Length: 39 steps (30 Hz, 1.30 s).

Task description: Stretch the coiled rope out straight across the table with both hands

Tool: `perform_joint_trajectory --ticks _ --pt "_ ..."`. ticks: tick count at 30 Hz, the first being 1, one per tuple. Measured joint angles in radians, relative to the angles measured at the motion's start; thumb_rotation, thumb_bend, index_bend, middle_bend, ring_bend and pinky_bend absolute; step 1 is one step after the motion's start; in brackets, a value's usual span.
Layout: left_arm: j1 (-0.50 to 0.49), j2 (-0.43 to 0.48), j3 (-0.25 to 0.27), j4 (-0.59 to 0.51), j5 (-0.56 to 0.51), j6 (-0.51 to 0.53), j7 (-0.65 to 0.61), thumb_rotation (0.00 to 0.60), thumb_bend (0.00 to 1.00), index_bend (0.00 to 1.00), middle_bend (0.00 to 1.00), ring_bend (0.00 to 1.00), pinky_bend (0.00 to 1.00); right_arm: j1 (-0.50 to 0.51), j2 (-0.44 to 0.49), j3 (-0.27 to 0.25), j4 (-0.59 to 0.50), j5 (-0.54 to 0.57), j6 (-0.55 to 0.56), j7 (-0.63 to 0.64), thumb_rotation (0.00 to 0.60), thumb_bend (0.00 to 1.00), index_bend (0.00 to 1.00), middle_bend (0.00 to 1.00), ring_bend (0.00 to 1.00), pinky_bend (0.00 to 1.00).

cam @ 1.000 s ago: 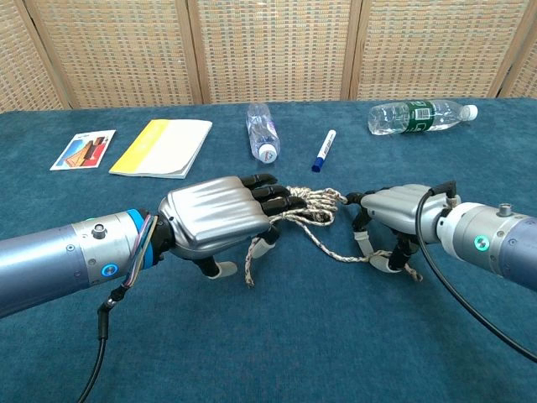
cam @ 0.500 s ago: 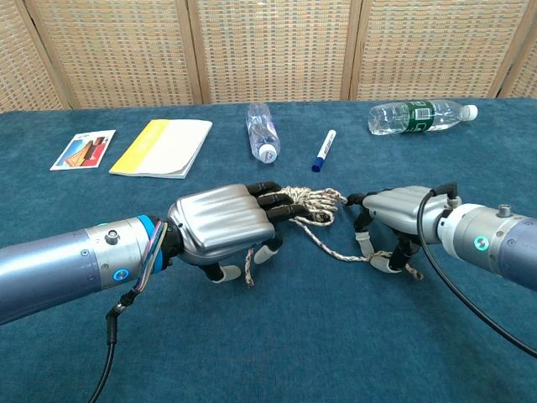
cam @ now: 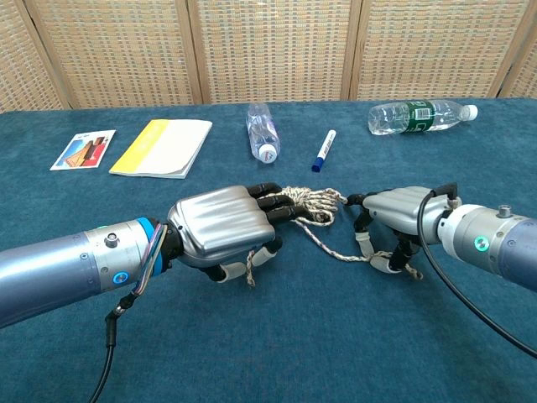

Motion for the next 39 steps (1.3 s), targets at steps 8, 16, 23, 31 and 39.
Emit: perform_joint_trajectory --ticks 8,16,23,31,39 --pt "-0.003 -0.005 0.005 0.006 -0.007 0.009 0.000 0.600 0.41 0.60 0.00 0.00 0.00 0.000 0.002 -0.001 -0.001 0.000 -0.001 0.003 0.600 0.48 0.65 0.00 0.00 0.01" --pt "-0.004 -0.008 0.013 0.011 -0.010 0.020 0.001 0.600 0.43 0.67 0.00 0.00 0.00 -0.001 0.003 -0.003 -0.001 -0.001 0.000 0.004 0.600 0.48 0.65 0.00 0.00 0.01" --pt "-0.005 -0.004 0.015 0.011 -0.011 0.030 -0.002 0.600 0.44 0.71 0.00 0.00 0.00 -0.002 0.007 -0.003 -0.003 -0.001 0.003 0.003 0.600 0.48 0.65 0.00 0.00 0.01" --pt "0.017 0.066 0.020 -0.021 -0.012 0.074 -0.026 0.600 0.46 0.76 0.00 0.00 0.00 -0.008 0.029 0.001 0.003 -0.007 0.027 0.002 0.600 0.48 0.65 0.00 0.00 0.01" --pt "0.066 0.208 0.026 -0.048 -0.021 0.147 -0.086 0.600 0.47 0.77 0.00 0.00 0.00 -0.018 0.076 0.023 0.013 -0.006 0.067 -0.002 0.600 0.48 0.66 0.00 0.00 0.01"
